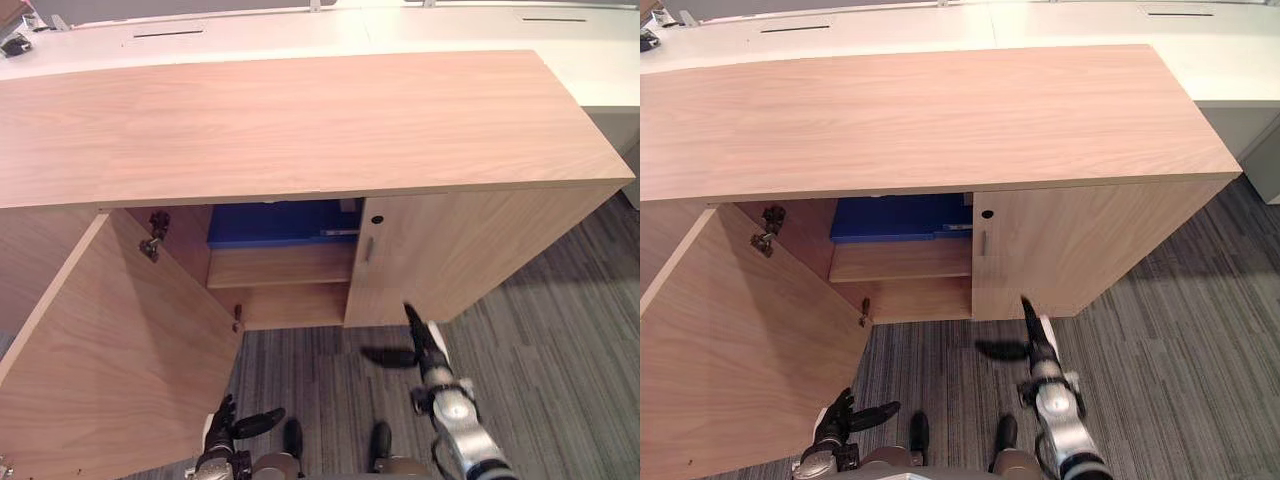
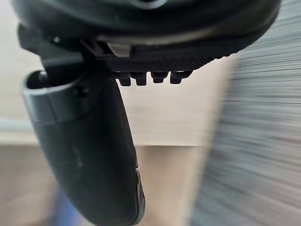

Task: Walk over to the cabinet, pick up the folder, carry it to the office cabinet, place the folder inside the office cabinet, then close the office cabinet door

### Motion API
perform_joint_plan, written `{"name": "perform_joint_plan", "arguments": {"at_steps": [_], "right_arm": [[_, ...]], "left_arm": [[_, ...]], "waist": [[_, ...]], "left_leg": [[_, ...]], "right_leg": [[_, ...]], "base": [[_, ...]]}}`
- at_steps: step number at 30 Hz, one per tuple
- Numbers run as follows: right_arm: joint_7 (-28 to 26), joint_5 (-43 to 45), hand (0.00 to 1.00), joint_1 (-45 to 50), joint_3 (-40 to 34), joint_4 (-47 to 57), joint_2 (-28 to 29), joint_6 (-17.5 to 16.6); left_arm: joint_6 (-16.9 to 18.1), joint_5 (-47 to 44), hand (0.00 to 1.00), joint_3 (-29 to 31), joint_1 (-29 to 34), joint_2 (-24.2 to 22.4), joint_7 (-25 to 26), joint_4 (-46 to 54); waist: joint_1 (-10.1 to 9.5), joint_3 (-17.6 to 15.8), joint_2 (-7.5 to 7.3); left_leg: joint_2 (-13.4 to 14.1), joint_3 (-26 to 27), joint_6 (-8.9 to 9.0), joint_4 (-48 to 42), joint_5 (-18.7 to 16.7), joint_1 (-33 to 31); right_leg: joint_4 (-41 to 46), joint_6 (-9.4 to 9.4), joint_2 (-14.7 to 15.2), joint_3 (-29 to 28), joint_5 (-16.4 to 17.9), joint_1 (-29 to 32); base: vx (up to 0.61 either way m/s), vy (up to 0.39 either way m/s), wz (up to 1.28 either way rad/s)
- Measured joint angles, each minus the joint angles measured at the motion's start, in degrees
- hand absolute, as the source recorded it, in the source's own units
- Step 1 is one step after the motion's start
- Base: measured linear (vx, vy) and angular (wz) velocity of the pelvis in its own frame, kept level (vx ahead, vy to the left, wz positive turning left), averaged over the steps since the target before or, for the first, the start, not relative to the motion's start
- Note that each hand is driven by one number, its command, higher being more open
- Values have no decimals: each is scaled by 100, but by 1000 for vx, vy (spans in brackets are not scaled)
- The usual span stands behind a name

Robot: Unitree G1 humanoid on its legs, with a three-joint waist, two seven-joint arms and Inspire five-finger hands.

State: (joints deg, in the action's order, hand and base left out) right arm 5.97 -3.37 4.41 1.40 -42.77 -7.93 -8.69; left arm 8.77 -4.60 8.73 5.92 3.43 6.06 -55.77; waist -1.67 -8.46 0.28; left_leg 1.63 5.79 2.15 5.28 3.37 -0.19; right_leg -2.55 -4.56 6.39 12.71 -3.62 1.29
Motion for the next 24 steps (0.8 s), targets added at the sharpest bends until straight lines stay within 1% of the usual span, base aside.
{"name": "perform_joint_plan", "arguments": {"at_steps": [1,2,3,4,5,6,7,8,9,10,11,12,13,14,15,16,17,18,19,20,21,22,24], "right_arm": [[0,1,100,85,-124,-104,14,36],[8,2,100,178,-287,-270,21,97],[17,2,100,316,-459,-391,22,167],[33,7,100,496,-590,-429,26,207],[38,9,100,539,-599,-429,27,207],[48,18,100,608,-607,-447,29,207],[69,107,100,613,-604,-508,43,207],[96,157,100,586,-606,-516,49,206],[122,173,100,515,-607,-516,50,205],[141,199,100,482,-606,-513,51,204],[150,202,100,460,-607,-509,61,204],[167,203,100,445,-616,-468,96,193],[173,205,100,445,-625,-414,114,183],[177,207,100,420,-662,-290,154,164],[184,215,100,382,-785,-169,230,164],[206,220,100,382,-836,-111,274,159],[246,223,100,368,-900,-35,287,152],[275,222,100,371,-941,25,280,159],[276,222,100,394,-953,46,262,159],[287,222,100,437,-980,66,325,160],[282,222,100,492,-979,71,356,160],[280,222,100,509,-977,70,358,161],[280,222,100,512,-973,66,355,163]], "left_arm": [[-2,-6,100,0,9,1,-3,0],[-14,-24,100,-1,38,3,-7,16],[-28,-127,100,-4,71,2,-13,47],[-25,-272,100,-3,113,27,-10,177],[-18,-305,100,-3,118,39,-10,199],[-10,-414,100,-2,127,75,-10,254],[8,-578,100,2,158,131,-8,367],[36,-687,100,25,163,152,-8,431],[49,-850,100,142,162,144,-5,520],[53,-1003,100,265,170,135,3,627],[56,-1074,100,341,195,132,2,690],[59,-1189,100,509,283,125,15,839],[66,-1247,100,588,329,124,18,918],[80,-1299,100,753,426,123,35,1068],[84,-1399,100,968,488,120,43,1137],[84,-1462,100,1090,506,119,55,1146],[82,-1573,100,1330,527,107,103,1196],[75,-1683,100,1627,665,102,146,1395],[75,-1692,100,1685,708,103,150,1456],[86,-1750,100,1921,756,198,167,1661],[101,-1792,100,2043,782,352,225,1849],[101,-1797,100,2072,782,439,242,1934],[117,-1792,100,2126,767,838,252,2231]], "waist": [[29,0,0],[109,0,0],[179,4,8],[174,9,2],[168,14,-8],[165,39,-50],[131,83,-125],[114,95,-145],[119,82,-124],[85,46,-68],[68,28,-45],[-13,14,-17],[-73,7,-4],[-147,-9,19],[-147,-22,38],[-143,-8,-4],[-145,-24,-57],[-155,15,26],[-153,30,53],[-157,45,53],[-200,77,-2],[-220,87,-19],[-226,86,-17]], "left_leg": [[-7,-45,0,-7,-5,0],[-18,-155,1,-21,-7,-8],[-16,-326,0,-22,-6,-4],[19,-538,-11,-25,5,-16],[20,-593,-10,-27,12,-26],[5,-758,-3,-35,36,-78],[-56,-967,6,-69,73,-198],[-109,-1140,23,-126,106,-317],[-167,-1410,54,-230,153,-471],[-177,-1671,93,-301,210,-567],[-179,-1763,116,-338,230,-590],[-181,-1916,141,-375,264,-586],[-180,-1947,153,-381,282,-583],[-170,-1914,107,-344,298,-592],[-97,-1554,-78,-347,50,-645],[-62,-1317,-99,-373,-15,-671],[-22,-776,-109,-826,-157,-845],[20,-355,-102,-1353,-358,-845],[40,-320,-90,-1312,-438,-798],[11,-379,-34,-1069,-329,-719],[-66,-471,-32,-820,-212,-640],[-96,-507,-30,-731,-168,-607],[-194,-658,-49,-561,-114,-519]], "right_leg": [[49,-13,15,48,52,-7],[216,-26,44,133,164,1],[554,-24,63,78,331,68],[875,75,26,-354,446,154],[914,96,23,-444,473,165],[982,112,34,-551,562,164],[1013,78,102,-484,719,162],[1007,29,150,-344,815,158],[996,16,181,-131,903,128],[994,39,175,160,935,34],[996,61,169,294,962,-37],[1045,87,160,514,1045,-155],[1097,86,163,597,1103,-188],[1196,147,215,764,1247,-202],[1195,149,248,973,1300,-220],[1140,139,302,1036,1304,-236],[1131,151,401,1188,1295,-229],[1173,39,425,1299,1369,-268],[1182,-6,397,1303,1402,-289],[1192,13,388,1233,1444,-313],[1138,26,378,1211,1399,-334],[1115,-28,381,1216,1359,-363],[984,-52,400,1210,1324,-485]], "base": [[73,-1,32],[62,-8,52],[80,36,80],[52,38,72],[49,77,74],[22,34,77],[14,16,99],[-12,-41,118],[-42,-69,133],[-46,-64,126],[-68,-67,118],[-63,-56,80],[-106,-64,83],[-147,-51,74],[-158,-51,77],[-118,-18,77],[-24,2,70],[29,26,56],[99,13,52],[119,-2,43],[130,-16,46],[134,-11,37],[155,7,37]]}}
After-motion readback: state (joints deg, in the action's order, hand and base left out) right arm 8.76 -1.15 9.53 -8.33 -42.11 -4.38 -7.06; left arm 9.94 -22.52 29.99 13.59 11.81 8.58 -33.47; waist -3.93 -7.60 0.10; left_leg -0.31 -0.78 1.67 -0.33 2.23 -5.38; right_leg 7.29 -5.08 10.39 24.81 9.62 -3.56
